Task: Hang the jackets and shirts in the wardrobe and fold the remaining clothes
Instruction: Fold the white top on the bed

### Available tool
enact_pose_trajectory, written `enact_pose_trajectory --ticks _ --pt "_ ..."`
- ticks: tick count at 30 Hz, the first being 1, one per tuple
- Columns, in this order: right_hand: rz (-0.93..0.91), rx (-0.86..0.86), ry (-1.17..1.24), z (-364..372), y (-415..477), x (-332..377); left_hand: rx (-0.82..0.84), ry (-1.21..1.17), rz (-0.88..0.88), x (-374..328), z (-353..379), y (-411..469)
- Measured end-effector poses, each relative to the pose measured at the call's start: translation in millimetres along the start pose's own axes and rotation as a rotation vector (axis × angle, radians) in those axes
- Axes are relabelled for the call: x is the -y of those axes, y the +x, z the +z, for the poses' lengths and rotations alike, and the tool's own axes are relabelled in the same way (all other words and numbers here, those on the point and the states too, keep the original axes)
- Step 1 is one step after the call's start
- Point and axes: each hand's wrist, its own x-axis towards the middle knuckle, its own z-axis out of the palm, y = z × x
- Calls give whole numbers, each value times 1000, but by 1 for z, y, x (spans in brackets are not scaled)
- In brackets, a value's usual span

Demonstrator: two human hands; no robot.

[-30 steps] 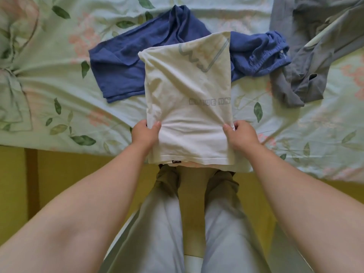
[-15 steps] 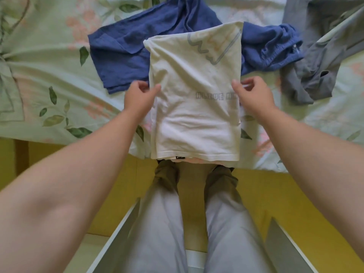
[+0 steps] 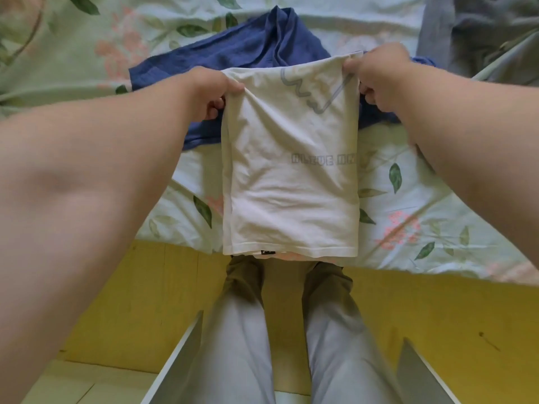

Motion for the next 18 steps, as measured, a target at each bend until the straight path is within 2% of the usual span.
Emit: enact_pose_trajectory --ticks 3,5,7,11,14,16,18 --pt "32 36 178 -6 -2 9 -28 77 61 -8 -14 -2" --pt "43 52 306 -7 -11 10 -21 28 90 -12 -16 -10" --pt "8 66 405 -9 -26 5 -4 -98 110 -11 -12 -25" --pt "-174 126 500 -20 -70 -24 95 -456 195 11 4 -73" --pt "-133 204 685 -34 -118 -61 203 -731 157 48 10 -121" --pt "-144 154 609 -37 -147 -95 193 -739 100 82 18 -151" --pt "-186 56 364 -34 -168 -133 38 -528 66 119 35 -174"
